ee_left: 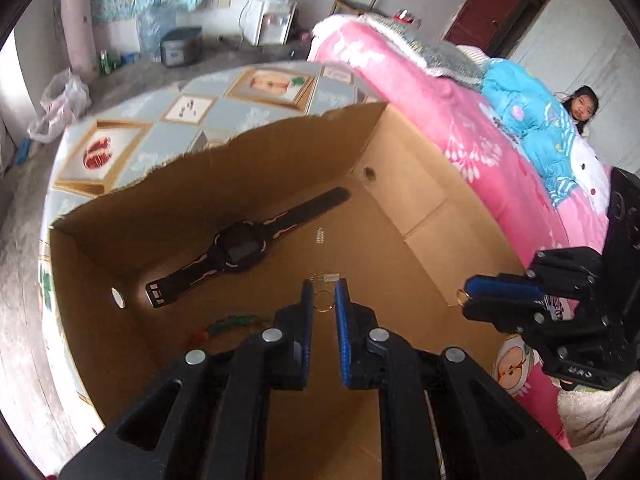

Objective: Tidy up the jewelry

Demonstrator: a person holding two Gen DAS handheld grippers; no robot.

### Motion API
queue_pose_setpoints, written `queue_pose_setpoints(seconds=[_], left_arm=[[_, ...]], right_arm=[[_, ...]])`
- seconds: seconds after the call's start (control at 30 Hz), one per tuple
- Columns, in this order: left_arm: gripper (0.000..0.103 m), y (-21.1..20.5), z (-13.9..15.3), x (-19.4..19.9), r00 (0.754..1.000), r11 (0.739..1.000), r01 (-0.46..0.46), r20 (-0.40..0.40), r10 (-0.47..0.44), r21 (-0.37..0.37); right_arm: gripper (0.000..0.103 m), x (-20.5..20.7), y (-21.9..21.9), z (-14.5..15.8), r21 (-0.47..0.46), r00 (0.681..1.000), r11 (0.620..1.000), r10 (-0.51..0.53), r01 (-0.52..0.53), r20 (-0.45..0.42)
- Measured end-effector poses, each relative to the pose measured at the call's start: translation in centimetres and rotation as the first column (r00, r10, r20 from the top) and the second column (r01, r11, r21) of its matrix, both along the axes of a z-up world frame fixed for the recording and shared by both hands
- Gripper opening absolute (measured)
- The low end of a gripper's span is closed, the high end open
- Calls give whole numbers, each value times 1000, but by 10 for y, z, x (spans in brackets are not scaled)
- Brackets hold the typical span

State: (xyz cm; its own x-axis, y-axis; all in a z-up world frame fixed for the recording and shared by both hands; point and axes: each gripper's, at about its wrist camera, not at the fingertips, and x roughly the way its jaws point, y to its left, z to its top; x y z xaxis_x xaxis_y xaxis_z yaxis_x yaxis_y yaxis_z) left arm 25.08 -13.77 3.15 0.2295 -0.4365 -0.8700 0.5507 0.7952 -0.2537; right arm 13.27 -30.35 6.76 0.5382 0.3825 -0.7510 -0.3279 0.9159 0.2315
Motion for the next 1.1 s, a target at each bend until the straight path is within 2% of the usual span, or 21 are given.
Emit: queue_pose_setpoints(seconds=[0.17, 0.33, 0.5, 0.57, 0.73, 0.83, 0.97, 1.1], left_arm=[[10, -6, -43, 48, 984, 997, -47, -168, 57, 62], [10, -12, -67, 64, 967, 994, -49, -245, 71, 98], [11, -17, -72, 69, 965, 993, -50, -249, 76, 110], [11, -19, -74, 69, 962, 993, -43, -262, 71, 112], [17, -16, -70, 67, 968, 992, -54, -236, 80, 116], [21, -11, -61, 64, 973, 994, -62, -216, 80, 91], [22, -3, -40, 57, 983, 995, -83, -159, 92, 58], [23, 8, -9, 44, 991, 995, -96, -97, 96, 4]], right_arm=[[10, 17, 6, -14, 2, 995, 999, 43, -43, -90], [10, 30, 10, -24, -1, 988, 998, 67, -68, -137], [20, 37, 6, -25, 26, 989, 998, 55, -52, -139], [28, 34, 4, -21, 46, 991, 998, 45, -39, -129], [31, 22, -5, -4, 52, 997, 999, 9, -6, -71], [33, 11, -12, 9, 66, 999, 998, -19, 22, -36], [37, -5, -19, 24, 63, 998, 996, -56, 55, 9], [48, -27, -21, 38, 67, 995, 994, -85, 81, 58]])
